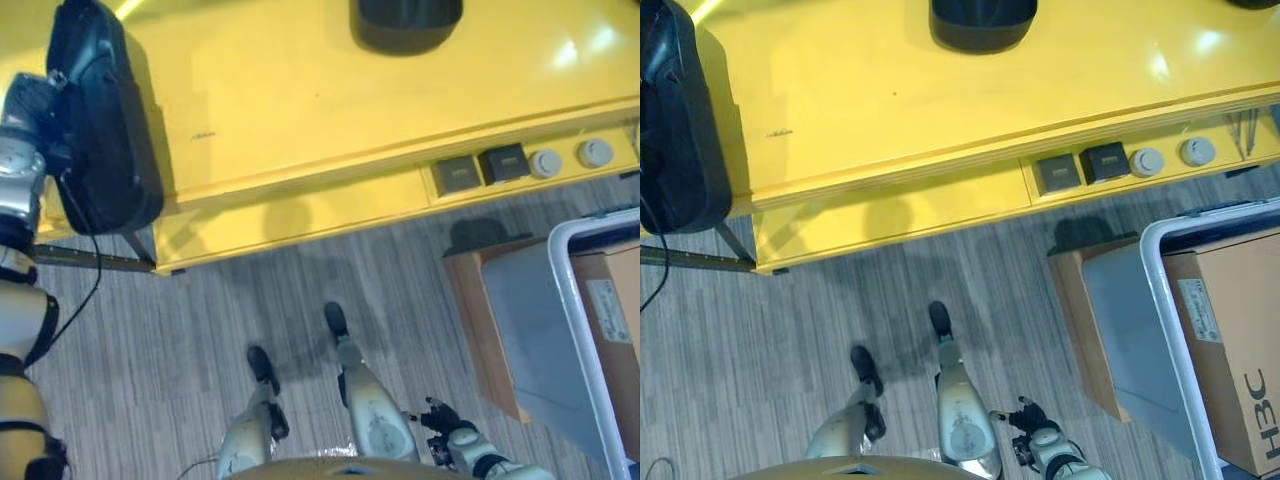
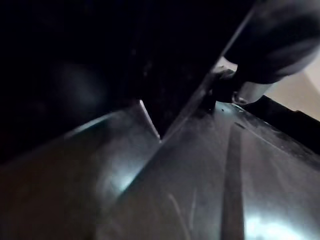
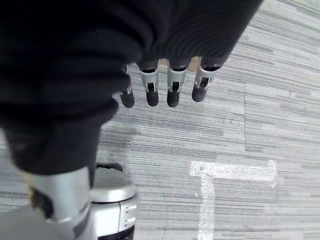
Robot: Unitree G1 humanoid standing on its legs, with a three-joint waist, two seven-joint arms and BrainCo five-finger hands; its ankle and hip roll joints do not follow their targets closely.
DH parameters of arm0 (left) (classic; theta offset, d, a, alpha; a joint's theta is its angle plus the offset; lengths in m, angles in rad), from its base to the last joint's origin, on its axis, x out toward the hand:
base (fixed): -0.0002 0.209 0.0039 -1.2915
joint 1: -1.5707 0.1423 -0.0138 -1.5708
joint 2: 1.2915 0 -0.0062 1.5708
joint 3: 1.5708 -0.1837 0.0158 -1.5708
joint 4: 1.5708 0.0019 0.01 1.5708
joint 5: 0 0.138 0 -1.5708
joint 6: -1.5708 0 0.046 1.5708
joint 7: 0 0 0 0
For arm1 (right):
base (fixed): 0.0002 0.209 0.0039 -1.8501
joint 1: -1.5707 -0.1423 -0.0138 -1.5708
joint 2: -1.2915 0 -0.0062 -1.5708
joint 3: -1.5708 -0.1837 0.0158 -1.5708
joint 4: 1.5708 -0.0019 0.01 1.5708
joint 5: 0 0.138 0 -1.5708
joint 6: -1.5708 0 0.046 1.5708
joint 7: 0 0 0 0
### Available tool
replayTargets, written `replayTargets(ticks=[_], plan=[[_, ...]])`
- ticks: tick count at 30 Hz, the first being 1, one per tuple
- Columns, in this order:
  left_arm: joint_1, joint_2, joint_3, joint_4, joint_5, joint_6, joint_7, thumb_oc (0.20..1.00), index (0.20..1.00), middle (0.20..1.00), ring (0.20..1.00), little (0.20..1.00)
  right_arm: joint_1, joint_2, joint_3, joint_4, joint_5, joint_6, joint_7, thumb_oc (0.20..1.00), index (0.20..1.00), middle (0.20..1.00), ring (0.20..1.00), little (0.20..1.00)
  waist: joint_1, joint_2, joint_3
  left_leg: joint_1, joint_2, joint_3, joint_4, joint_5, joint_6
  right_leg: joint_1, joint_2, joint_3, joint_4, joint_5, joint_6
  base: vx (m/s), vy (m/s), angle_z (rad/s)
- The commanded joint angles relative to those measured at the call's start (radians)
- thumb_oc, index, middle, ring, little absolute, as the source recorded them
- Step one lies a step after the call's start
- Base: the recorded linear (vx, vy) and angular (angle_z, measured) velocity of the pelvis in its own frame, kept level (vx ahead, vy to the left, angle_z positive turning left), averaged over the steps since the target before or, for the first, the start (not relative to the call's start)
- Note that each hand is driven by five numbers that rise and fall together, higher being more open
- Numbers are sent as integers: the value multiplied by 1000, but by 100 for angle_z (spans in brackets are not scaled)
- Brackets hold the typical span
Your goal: Move parts from the plastic box to the shelf.
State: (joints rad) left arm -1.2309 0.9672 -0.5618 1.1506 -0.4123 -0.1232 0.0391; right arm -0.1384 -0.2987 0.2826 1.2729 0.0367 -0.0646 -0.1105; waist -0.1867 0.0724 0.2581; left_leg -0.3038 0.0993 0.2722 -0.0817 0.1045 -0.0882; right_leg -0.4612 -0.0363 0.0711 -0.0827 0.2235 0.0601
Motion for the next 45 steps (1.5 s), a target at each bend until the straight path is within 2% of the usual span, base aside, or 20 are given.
replayTargets(ticks=[1,7,12,14,26,32,37,39,41,43,45], plan=[[-77,51,-30,21,82,-28,47,200,200,200,200,200,-8,-14,28,26,54,-1,9,1000,1000,1000,1000,1000,-16,12,-9,27,60,-53,-6,37,-52,57,-64,10,-5,1,101,0,-9,4],[-146,42,-117,-18,213,-34,112,200,200,200,200,200,-9,-1,33,7,94,-23,5,1000,1000,1000,1000,1000,-14,7,11,6,59,-57,-6,41,-53,37,-62,13,-5,5,101,0,0,0],[-170,19,-132,-19,220,-34,137,200,200,200,200,200,-6,2,35,8,109,-26,5,1000,1000,1000,1000,1000,-21,6,14,12,60,-54,-6,38,-53,36,-59,22,-5,3,100,0,0,0],[-183,7,-135,-14,232,-32,148,1000,1000,1000,1000,1000,-5,1,35,11,111,-24,2,1000,1000,1000,1000,1000,-24,6,12,21,64,-47,-6,34,-53,38,-57,27,-5,-1,100,15,3,-1],[-198,-54,-69,111,238,23,193,1000,1000,1000,1000,1000,-14,6,49,35,119,-7,-4,1000,1000,1000,1000,1000,-26,14,-4,79,68,-33,-6,20,-51,82,-52,31,-5,-15,95,9,-1,-5],[-197,-74,-15,102,212,29,240,1000,1000,1000,1000,1000,-10,-2,47,53,104,11,-2,1000,1000,1000,1000,1000,-14,23,-34,139,64,-40,-6,5,-47,148,-57,14,-5,-32,93,39,7,1],[-155,-99,46,8,164,4,280,1000,1000,1000,1000,1000,9,-9,33,62,83,22,2,1000,1000,1000,1000,1000,-1,28,-82,216,58,-48,-6,-20,-40,231,-66,-9,-2,-60,93,85,20,6],[-103,-97,69,-50,139,-7,275,1000,1000,1000,1000,1000,32,-14,25,63,59,29,18,1000,1000,1000,1000,1000,7,25,-131,260,54,-52,-6,-31,-35,280,-70,-23,1,-75,93,100,24,21],[-91,-106,76,-70,137,-9,277,1000,1000,1000,1000,1000,35,-15,24,65,53,32,21,1000,1000,1000,1000,1000,9,25,-141,273,53,-54,-6,-35,-34,293,-71,-27,1,-78,94,46,21,12],[12,-131,126,-246,138,-34,310,1000,1000,1000,1000,1000,39,-8,13,64,47,36,21,1000,1000,1000,1000,1000,22,14,-174,307,49,-61,-6,-45,-30,332,-77,-40,3,-88,97,16,39,14],[230,-122,227,-540,150,-76,306,206,206,206,206,206,60,1,-16,49,45,31,24,1000,1000,1000,1000,1000,37,-2,-193,330,46,-66,-6,-55,-25,360,-84,-50,4,-94,98,2,38,20]])
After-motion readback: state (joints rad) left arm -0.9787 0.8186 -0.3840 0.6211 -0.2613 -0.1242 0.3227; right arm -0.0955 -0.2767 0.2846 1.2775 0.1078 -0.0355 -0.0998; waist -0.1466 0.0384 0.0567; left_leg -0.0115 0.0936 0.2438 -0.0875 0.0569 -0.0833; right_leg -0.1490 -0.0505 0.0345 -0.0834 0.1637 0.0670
